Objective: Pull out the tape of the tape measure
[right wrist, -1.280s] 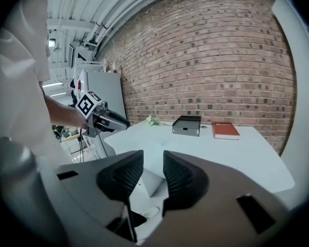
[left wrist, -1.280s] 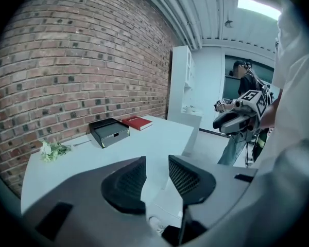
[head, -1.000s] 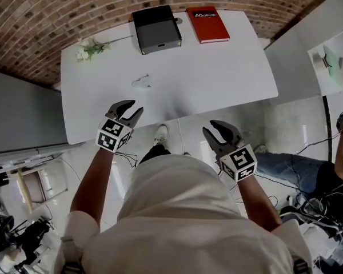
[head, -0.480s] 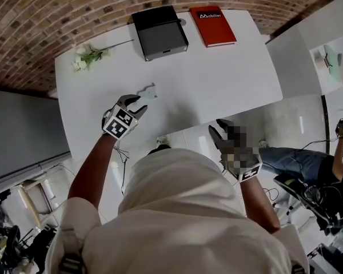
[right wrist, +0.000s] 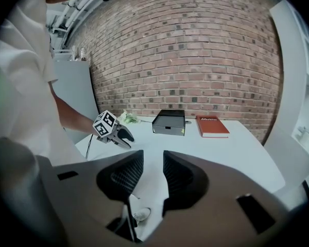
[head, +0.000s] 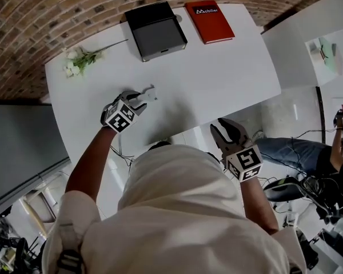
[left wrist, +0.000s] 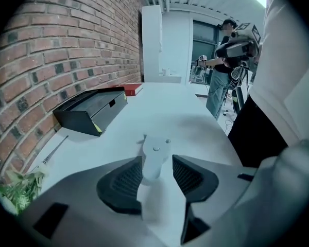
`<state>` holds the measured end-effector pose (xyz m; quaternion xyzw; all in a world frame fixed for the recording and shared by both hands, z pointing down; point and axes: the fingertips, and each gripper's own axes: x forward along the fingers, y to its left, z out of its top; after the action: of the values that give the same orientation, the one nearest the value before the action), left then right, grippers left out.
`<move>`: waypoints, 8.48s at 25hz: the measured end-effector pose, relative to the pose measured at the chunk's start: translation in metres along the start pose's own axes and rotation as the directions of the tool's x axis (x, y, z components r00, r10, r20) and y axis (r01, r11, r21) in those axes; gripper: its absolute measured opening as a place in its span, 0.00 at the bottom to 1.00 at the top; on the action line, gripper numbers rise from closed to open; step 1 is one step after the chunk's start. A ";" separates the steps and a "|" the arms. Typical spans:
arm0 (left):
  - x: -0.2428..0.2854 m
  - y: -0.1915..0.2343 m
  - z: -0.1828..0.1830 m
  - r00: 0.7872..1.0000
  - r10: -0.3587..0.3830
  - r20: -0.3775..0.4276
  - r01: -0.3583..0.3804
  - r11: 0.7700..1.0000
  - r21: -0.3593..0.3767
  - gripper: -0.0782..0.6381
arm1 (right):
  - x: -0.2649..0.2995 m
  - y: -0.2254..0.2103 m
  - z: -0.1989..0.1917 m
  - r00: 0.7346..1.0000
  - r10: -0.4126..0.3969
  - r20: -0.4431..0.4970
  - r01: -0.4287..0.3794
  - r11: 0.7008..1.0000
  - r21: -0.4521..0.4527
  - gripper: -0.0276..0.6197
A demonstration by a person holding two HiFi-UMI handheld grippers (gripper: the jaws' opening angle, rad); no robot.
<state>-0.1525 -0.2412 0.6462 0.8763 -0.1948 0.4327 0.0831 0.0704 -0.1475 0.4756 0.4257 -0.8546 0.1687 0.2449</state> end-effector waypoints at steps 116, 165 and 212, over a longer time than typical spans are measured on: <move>-0.191 -0.283 0.228 0.799 -0.470 0.376 0.390 0.880 0.272 0.28 | -0.139 0.076 0.040 0.594 0.805 0.004 -0.719 0.533 -0.446 0.10; -0.163 -0.227 0.192 0.888 -0.223 0.403 0.243 0.970 0.000 0.28 | -0.079 -0.044 0.040 0.929 0.336 0.152 -0.297 0.926 -0.232 0.09; -0.172 -0.206 0.161 0.926 -0.144 0.348 0.182 0.980 -0.078 0.28 | -0.082 -0.125 0.035 0.977 0.116 0.177 -0.099 0.990 -0.102 0.09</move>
<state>-0.0451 -0.0579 0.4160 0.9451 -0.1562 0.2550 0.1316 0.2047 -0.1848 0.4110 0.3809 -0.9020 0.1021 0.1756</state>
